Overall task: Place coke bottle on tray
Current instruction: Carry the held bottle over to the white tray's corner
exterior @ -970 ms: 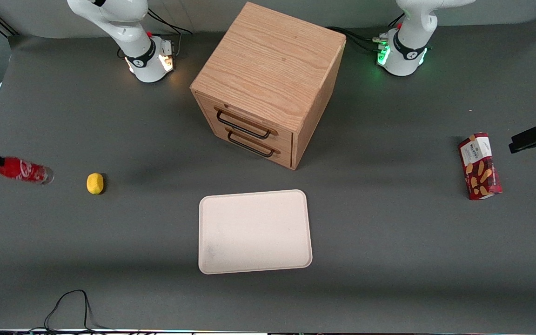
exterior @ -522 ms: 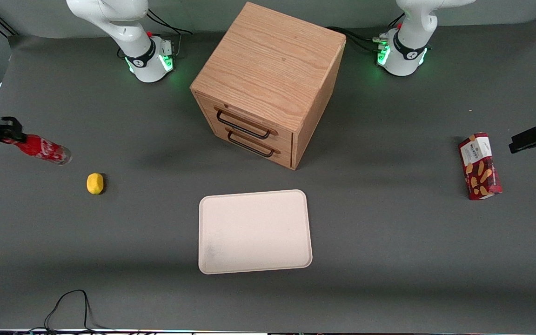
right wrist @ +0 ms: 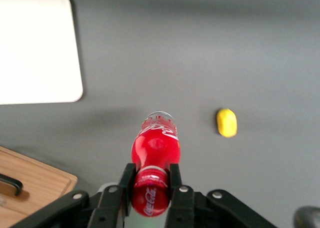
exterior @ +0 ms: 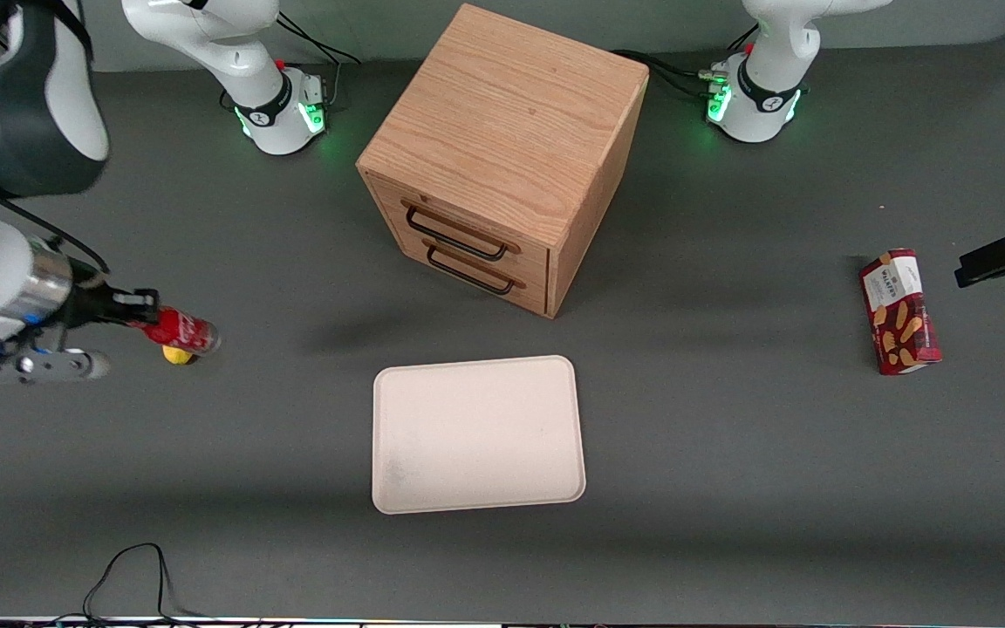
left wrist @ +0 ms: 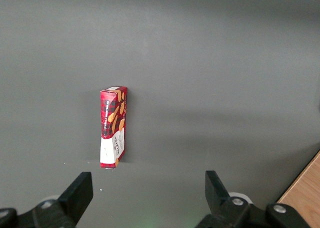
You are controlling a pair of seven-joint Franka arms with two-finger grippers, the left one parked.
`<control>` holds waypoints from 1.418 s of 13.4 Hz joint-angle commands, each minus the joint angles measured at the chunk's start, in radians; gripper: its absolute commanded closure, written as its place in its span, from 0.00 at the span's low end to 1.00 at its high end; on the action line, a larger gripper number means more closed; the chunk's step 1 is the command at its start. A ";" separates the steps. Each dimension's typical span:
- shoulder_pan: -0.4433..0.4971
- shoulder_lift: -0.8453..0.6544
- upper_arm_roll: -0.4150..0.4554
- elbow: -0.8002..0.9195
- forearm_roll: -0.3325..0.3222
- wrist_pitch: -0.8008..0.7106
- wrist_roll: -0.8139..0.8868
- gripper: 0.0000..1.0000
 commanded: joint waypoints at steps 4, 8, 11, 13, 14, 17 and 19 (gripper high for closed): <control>-0.001 0.286 0.117 0.336 0.015 -0.010 0.080 1.00; 0.034 0.359 0.157 0.347 0.009 0.138 0.182 1.00; 0.062 0.422 0.157 0.350 0.008 0.261 0.245 1.00; 0.075 0.455 0.157 0.350 0.006 0.307 0.248 1.00; 0.091 0.467 0.149 0.352 0.003 0.326 0.253 1.00; 0.111 0.513 0.149 0.369 -0.037 0.387 0.253 1.00; 0.121 0.533 0.147 0.369 -0.046 0.433 0.268 1.00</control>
